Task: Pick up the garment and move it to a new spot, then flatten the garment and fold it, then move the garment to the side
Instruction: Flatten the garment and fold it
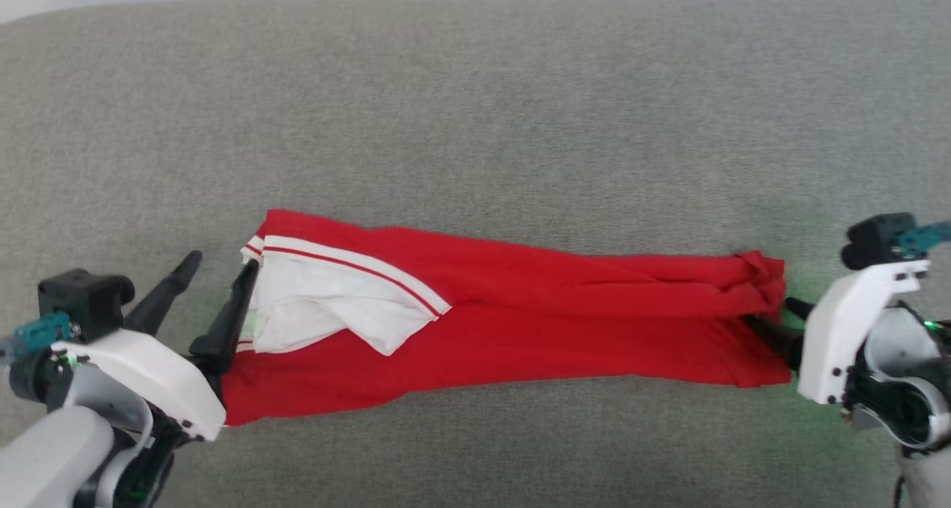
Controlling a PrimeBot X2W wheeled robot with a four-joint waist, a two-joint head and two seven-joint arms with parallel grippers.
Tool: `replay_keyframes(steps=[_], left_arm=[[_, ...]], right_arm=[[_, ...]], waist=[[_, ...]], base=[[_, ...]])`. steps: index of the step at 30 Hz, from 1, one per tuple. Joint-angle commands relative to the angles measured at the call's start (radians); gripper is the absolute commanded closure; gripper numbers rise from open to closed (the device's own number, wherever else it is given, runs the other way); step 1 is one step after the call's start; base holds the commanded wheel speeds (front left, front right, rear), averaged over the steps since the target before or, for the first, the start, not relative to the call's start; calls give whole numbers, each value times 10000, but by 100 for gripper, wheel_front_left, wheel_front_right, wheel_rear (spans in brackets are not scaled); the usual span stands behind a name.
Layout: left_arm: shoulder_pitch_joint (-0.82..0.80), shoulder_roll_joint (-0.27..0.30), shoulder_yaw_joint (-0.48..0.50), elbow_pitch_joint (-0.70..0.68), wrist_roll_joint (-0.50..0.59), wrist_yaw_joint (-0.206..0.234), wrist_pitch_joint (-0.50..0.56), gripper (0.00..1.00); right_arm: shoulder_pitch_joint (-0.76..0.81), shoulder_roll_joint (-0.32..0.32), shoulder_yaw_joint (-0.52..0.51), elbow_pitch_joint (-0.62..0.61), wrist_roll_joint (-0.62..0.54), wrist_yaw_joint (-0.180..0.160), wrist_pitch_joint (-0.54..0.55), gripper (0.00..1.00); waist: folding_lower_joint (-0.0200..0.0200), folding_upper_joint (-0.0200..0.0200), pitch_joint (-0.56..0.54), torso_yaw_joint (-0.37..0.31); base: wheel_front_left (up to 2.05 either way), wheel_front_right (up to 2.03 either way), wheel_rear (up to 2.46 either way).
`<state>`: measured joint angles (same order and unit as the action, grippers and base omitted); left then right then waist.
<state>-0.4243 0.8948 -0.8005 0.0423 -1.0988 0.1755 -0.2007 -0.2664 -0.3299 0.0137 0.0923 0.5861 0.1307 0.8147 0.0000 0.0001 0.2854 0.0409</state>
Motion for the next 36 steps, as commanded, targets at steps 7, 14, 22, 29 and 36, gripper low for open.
replay_keyframes(steps=[7,14,22,29,36], left_arm=[[804,-719,681,285,314,-33,-616,0],[1474,-1579,1883,357,1240,-314,-652,0],[2964,-3065,4247,239,2887,-923,-651,0],[4067,-4637,6187,188,4380,-1888,-652,0],[4419,-5972,7294,153,5530,-2612,-652,0]], right_arm=[[-728,-33,1216,1600,325,1,528,0],[-1073,-162,2163,2315,1115,28,1090,100],[-1723,-842,1533,2005,2124,21,1161,100],[-1766,-1587,520,2122,2087,1,983,100],[-1954,-2390,-450,2819,1518,1,665,100]], waist=[[0,-1,187,396],[0,-1,162,603],[0,-1,-71,642],[0,-1,-326,631],[0,-1,-506,548]], base=[[0,0,0],[0,0,0],[0,0,0],[0,0,0],[0,0,0]])
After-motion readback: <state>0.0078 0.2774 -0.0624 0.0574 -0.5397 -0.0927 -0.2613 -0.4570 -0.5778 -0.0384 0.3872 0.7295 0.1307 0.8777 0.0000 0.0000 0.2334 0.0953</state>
